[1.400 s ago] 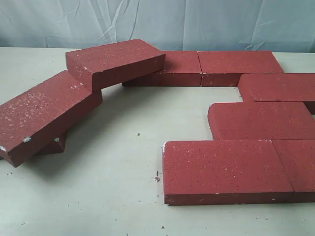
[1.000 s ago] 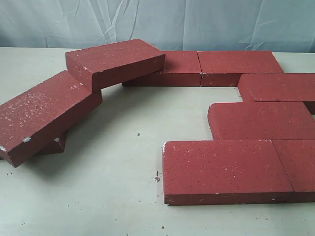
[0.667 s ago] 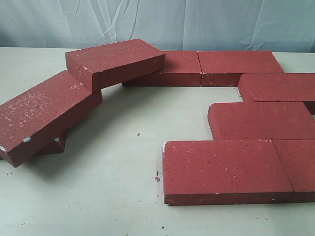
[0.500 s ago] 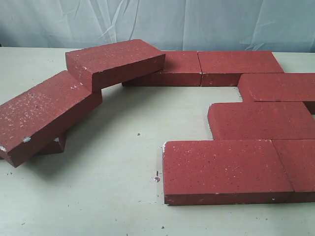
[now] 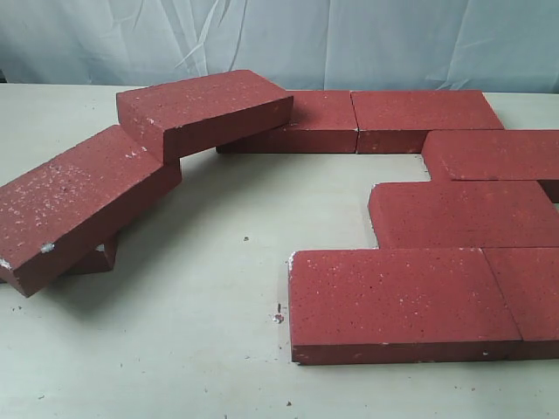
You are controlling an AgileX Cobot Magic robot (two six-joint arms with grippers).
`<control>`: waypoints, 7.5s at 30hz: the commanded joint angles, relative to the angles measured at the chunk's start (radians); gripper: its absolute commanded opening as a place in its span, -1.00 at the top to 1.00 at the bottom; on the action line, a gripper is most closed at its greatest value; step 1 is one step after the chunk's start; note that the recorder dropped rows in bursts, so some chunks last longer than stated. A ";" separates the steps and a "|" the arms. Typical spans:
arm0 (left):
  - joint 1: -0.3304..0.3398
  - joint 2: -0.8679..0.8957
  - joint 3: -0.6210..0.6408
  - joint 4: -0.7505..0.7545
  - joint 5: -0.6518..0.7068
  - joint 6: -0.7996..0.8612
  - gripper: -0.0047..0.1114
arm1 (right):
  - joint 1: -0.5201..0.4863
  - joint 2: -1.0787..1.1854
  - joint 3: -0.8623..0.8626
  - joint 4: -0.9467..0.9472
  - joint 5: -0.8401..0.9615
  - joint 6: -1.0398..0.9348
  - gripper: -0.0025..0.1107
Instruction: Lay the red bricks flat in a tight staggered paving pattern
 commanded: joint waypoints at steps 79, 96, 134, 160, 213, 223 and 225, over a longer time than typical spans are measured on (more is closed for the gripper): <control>-0.139 1.229 -0.796 0.415 0.596 0.045 0.92 | 0.534 1.841 -0.817 -0.503 -0.633 1.381 -0.80; -0.139 1.241 -0.811 0.392 0.618 0.045 0.92 | 0.629 2.022 -0.954 -0.318 -0.605 1.531 -0.78; -0.139 1.241 -0.811 0.382 0.601 0.045 0.92 | 0.676 2.254 -1.306 -0.211 -0.526 1.571 -0.77; -0.139 1.235 -0.811 0.390 0.600 0.045 0.92 | 0.511 2.170 -1.308 -0.865 -0.958 1.541 0.96; -0.139 1.202 -0.813 0.344 0.608 0.044 0.92 | 0.300 1.955 -1.132 -1.904 -0.867 2.006 -0.40; -0.139 1.202 -0.813 0.297 0.632 0.087 0.92 | 0.197 1.871 -1.132 -1.904 -0.958 2.006 -0.08; -0.139 1.204 -0.813 0.236 0.655 0.171 0.92 | 0.195 1.841 -1.130 -1.904 -0.958 2.006 0.33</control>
